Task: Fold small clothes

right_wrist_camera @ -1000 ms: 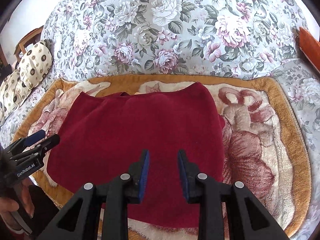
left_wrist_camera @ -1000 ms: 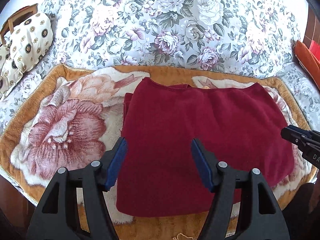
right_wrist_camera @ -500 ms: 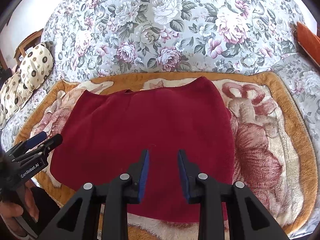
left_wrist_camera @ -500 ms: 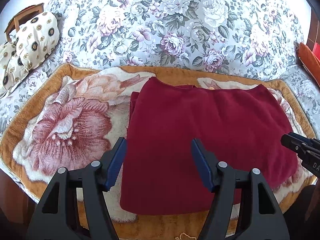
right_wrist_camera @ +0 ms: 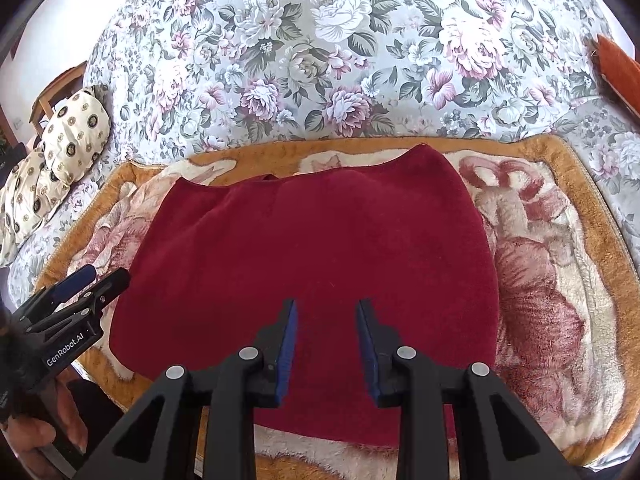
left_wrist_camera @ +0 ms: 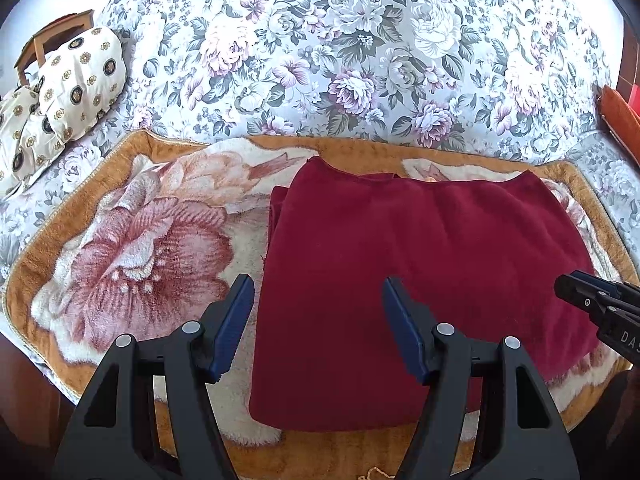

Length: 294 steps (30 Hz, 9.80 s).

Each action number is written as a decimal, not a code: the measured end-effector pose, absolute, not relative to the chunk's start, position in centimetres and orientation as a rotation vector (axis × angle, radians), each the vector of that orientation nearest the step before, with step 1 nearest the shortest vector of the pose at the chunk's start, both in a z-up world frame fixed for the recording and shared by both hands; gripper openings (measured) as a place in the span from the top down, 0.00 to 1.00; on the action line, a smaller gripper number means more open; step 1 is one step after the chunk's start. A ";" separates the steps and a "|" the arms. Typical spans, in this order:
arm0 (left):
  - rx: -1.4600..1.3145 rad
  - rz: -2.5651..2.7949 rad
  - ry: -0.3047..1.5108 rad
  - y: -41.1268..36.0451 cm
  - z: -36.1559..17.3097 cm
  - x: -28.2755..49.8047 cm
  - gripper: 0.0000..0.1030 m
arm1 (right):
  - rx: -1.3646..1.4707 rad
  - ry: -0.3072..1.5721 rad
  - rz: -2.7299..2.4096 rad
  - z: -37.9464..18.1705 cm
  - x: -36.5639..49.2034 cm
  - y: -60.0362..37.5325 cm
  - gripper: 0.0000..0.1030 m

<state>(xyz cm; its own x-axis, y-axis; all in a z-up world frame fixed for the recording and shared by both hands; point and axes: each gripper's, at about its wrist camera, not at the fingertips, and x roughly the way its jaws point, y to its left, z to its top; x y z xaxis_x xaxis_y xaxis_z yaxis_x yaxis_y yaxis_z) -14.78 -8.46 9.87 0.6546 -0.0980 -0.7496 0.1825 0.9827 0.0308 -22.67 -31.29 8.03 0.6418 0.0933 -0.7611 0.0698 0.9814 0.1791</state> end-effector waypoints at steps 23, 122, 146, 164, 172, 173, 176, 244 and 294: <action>0.103 -0.144 0.847 -9.0 9.4 -14.9 0.36 | 0.181 0.873 0.005 7.6 -22.5 -30.6 0.72; -0.067 -0.857 0.988 -24.7 10.3 -22.2 0.75 | 0.264 0.903 0.067 9.5 -13.6 -42.3 0.87; 0.072 -0.644 1.028 -18.8 6.9 -22.4 0.75 | 0.400 0.904 0.215 7.4 -21.4 -37.5 0.63; 0.111 -0.648 0.921 -19.2 10.8 -22.9 0.64 | 0.422 0.839 0.053 7.4 -23.6 -42.6 0.47; 0.120 -0.659 1.024 -22.6 7.9 -20.9 0.64 | 0.484 0.863 0.125 5.9 -20.2 -42.2 0.77; 0.125 -0.659 1.024 -23.0 7.7 -21.0 0.64 | 0.436 0.860 0.115 6.4 -20.7 -41.9 0.77; 0.134 -0.645 1.031 -23.7 6.8 -21.1 0.64 | 0.387 0.897 0.062 5.5 -21.0 -42.1 0.77; 0.164 -0.385 0.845 -21.5 12.3 -22.2 0.64 | 0.246 0.764 -0.058 9.9 -27.3 -37.0 0.56; 0.078 -0.326 0.833 -18.4 12.4 -19.9 0.64 | 0.267 0.801 -0.059 8.9 -25.9 -37.1 0.56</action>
<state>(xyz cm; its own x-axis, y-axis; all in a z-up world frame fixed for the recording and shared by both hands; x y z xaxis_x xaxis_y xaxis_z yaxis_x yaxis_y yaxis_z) -19.95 -18.41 12.44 0.6260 -0.2538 -0.7373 0.3147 0.9474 -0.0590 -25.93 -37.08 8.90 0.6964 0.0483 -0.7160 0.1529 0.9648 0.2138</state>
